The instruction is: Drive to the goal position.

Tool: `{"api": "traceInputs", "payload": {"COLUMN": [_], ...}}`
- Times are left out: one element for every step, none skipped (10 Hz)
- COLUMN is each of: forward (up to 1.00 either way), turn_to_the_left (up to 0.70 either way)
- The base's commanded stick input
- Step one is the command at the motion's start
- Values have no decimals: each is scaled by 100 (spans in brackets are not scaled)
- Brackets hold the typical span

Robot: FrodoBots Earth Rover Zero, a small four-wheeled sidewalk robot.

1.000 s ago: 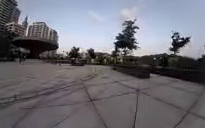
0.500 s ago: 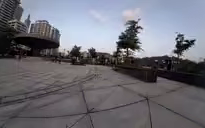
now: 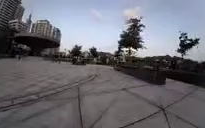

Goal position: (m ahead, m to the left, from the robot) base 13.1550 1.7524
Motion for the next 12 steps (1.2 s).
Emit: {"api": "traceInputs", "payload": {"forward": [100,100,100,100,100,100,100,100,100,100,100,100], "turn_to_the_left": [0,0,0,0,-4,-18,-32,-23,-9,0,0,0]}}
